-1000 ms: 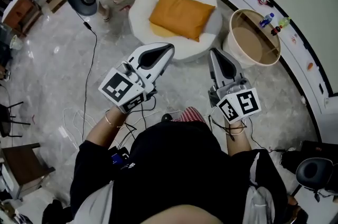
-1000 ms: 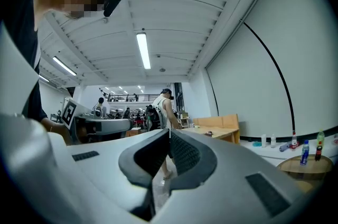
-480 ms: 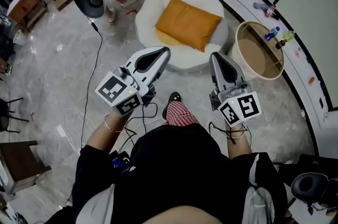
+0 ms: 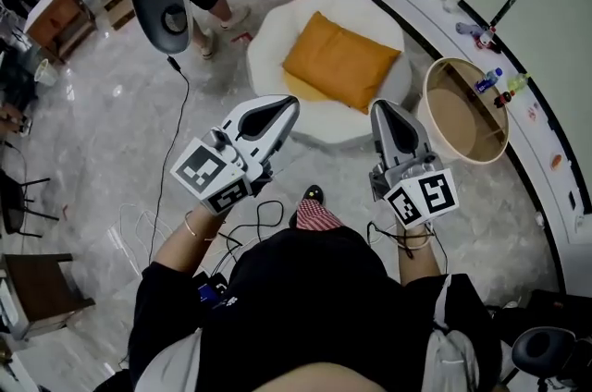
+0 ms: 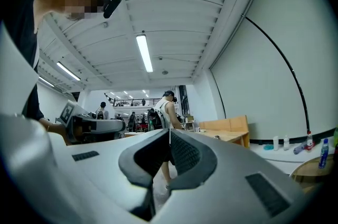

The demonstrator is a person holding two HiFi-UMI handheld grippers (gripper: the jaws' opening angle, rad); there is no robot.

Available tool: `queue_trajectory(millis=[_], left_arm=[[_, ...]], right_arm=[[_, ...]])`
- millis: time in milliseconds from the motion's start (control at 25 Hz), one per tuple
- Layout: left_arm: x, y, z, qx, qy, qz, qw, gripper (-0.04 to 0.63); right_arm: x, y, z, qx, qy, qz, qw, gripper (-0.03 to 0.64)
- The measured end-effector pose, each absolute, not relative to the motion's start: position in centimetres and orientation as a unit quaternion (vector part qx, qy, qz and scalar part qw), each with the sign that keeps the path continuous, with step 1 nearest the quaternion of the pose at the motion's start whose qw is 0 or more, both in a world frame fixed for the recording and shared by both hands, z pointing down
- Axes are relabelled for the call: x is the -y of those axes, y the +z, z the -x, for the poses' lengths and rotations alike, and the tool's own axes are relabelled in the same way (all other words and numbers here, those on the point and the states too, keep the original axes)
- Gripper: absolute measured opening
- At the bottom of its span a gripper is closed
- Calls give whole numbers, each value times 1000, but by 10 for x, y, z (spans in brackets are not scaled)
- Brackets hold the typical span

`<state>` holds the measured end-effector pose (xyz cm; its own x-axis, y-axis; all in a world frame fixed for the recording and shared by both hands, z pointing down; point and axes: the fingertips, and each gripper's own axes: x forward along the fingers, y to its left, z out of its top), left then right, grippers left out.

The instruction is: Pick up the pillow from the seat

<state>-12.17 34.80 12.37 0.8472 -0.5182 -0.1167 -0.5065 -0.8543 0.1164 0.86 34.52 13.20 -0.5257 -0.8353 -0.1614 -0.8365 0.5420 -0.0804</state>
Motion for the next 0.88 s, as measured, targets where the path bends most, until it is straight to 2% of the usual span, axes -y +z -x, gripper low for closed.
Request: queue_trajectory(millis=[240, 440, 880], left_arm=[[-319, 133, 126, 254, -67, -964, 38, 11], [-279, 131, 108, 237, -79, -966, 62, 11], [-217, 132, 71, 205, -48, -977, 43, 11]], right_arm=[[-322, 138, -10, -863, 7, 496, 100, 21], [-295, 137, -29, -854, 3, 510, 105, 21], [-237, 146, -65, -838, -10, 534, 108, 21]])
